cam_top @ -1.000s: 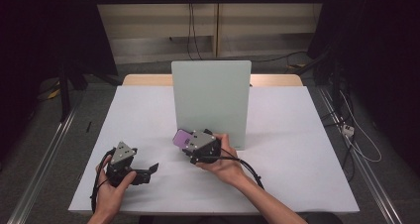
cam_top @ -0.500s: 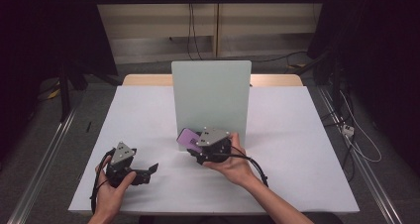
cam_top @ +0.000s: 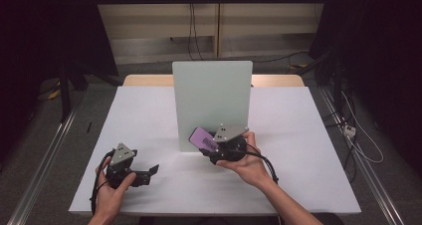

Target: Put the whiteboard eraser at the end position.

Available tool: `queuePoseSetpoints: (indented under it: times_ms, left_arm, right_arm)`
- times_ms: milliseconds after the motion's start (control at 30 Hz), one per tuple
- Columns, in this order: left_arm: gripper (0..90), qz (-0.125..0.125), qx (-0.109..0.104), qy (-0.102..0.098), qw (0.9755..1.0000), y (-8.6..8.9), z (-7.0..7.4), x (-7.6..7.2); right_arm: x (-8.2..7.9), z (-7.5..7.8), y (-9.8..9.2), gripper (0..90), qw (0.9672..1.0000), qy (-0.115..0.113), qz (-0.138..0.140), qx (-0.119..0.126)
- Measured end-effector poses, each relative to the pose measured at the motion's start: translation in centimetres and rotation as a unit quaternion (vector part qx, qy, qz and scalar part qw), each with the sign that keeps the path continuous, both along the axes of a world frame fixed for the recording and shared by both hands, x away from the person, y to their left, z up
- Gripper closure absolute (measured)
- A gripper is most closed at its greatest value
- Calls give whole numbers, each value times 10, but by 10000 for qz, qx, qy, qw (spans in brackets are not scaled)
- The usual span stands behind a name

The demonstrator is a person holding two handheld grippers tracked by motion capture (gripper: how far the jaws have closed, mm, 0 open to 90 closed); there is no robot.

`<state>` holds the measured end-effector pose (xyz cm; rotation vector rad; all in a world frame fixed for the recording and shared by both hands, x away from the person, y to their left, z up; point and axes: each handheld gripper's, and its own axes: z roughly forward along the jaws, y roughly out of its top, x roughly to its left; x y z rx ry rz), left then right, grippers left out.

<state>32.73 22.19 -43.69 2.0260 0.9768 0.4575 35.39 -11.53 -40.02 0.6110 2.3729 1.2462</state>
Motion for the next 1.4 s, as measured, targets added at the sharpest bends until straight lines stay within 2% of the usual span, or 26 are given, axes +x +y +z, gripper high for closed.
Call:
queuePoseSetpoints:
  times_ms: [167,233,333,533,767,833,900,1000,1100,1233,1400]
  left_arm:
    - [57,-74,76,-37,9999,-2,1,-2]
    - [57,-89,57,-41,9999,-3,0,0]
    - [57,-119,86,-5,9999,-4,-1,0]
    - [57,-131,80,-12,9999,-2,1,-2]
    - [58,-96,86,-16,9999,-1,-1,-2]
    - [58,-95,101,2,9999,-1,-1,-3]
    - [58,-86,93,-9,9999,0,0,-3]
    - [55,-17,60,-57,10000,1,1,-4]
    - [54,10,70,-35,10000,2,1,-3]
    - [54,21,61,-19,10000,2,1,-3]
    - [54,-34,91,-18,10000,1,1,-4]
  right_arm:
    - [0,5,-21,414,9997,18,-224,127]
    - [1,9,-26,415,9995,57,-235,220]
    - [4,15,-33,414,9994,187,-217,212]
    - [7,19,-41,414,9982,550,-183,149]
    - [8,17,-42,414,9963,846,34,-166]
    - [8,13,-40,414,9944,999,159,-311]
    - [6,7,-35,414,9916,1108,336,-570]
    - [3,2,-31,414,9882,1254,453,-756]
    - [2,3,-31,414,9866,1327,513,-798]
    - [-1,-1,-28,415,9810,1517,680,-1001]
    - [-4,-5,-21,415,9762,1644,813,-1161]
